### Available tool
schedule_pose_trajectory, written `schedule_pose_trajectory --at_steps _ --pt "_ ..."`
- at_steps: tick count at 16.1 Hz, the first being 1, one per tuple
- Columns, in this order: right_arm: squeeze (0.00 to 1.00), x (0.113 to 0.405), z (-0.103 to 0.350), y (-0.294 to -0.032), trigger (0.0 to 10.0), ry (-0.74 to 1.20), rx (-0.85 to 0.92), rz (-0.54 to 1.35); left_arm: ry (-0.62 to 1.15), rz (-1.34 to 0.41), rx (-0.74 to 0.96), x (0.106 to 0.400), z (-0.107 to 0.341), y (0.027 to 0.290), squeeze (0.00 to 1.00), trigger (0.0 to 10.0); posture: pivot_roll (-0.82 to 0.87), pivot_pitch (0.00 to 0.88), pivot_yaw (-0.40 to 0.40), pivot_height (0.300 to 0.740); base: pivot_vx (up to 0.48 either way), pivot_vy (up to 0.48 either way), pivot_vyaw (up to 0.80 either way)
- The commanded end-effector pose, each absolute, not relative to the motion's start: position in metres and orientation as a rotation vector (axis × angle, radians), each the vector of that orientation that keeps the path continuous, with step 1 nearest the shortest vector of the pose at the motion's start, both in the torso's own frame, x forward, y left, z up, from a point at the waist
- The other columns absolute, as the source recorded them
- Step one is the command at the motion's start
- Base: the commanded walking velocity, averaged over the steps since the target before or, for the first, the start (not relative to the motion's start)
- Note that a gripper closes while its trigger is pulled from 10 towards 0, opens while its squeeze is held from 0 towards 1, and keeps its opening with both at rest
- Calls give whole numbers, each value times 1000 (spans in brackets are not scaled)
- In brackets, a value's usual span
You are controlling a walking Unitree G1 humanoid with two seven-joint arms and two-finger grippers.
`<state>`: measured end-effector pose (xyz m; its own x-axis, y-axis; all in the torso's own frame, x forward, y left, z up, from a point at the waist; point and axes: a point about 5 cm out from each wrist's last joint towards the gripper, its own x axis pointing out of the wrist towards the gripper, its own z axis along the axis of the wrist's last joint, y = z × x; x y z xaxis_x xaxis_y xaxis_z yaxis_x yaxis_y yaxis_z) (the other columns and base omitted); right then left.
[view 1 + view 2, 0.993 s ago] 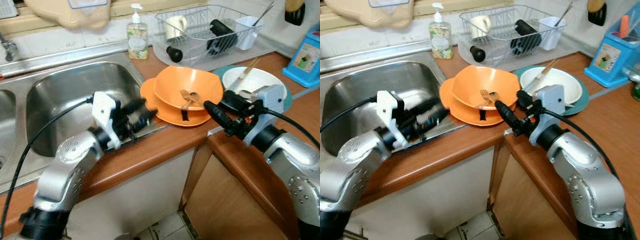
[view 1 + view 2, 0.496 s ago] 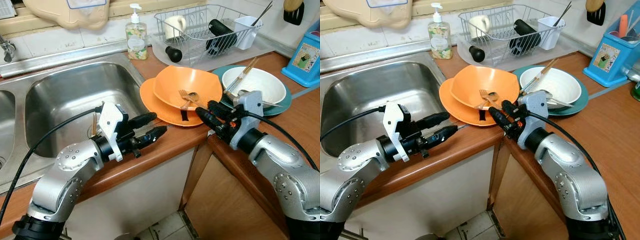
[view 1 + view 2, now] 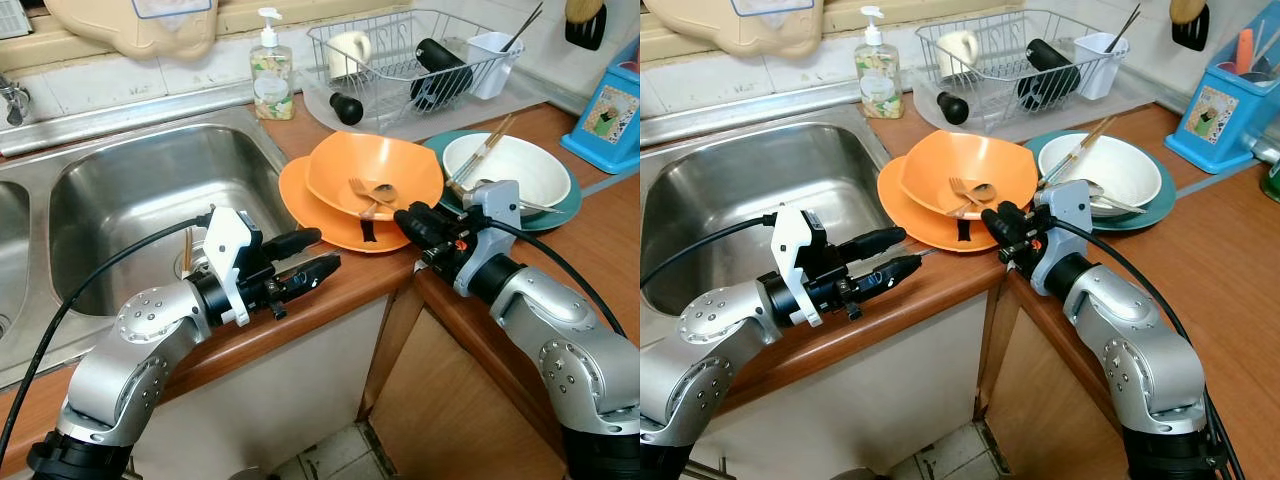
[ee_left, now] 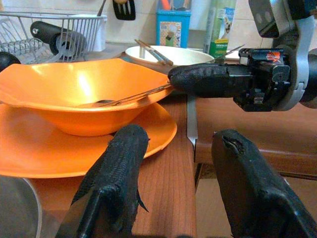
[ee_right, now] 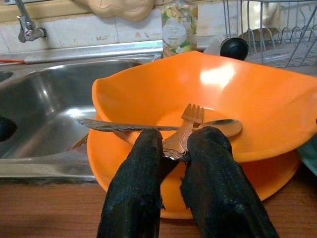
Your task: Kitchen organization
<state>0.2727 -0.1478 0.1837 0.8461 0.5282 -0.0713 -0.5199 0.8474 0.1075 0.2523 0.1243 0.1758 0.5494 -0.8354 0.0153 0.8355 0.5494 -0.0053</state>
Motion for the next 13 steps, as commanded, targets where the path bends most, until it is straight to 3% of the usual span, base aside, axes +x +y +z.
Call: schedule_pose_trajectory --at_steps 1,5,8,13 --pt "0 275 183 -149 0 112 86 539 -19 -1009 1 251 179 123 0 10000 -135 0 55 740 0 0 0" --pt "0 277 192 -152 0 75 76 530 -76 -983 59 255 189 124 0 10000 -130 0 55 740 0 0 0" --pt "0 269 220 -147 0 -47 67 663 -188 -934 259 270 210 115 0 10000 -134 0 63 740 0 0 0" --pt "0 262 228 -136 0 -50 11 779 -292 -867 465 282 220 112 0 10000 -131 0 60 740 0 0 0"
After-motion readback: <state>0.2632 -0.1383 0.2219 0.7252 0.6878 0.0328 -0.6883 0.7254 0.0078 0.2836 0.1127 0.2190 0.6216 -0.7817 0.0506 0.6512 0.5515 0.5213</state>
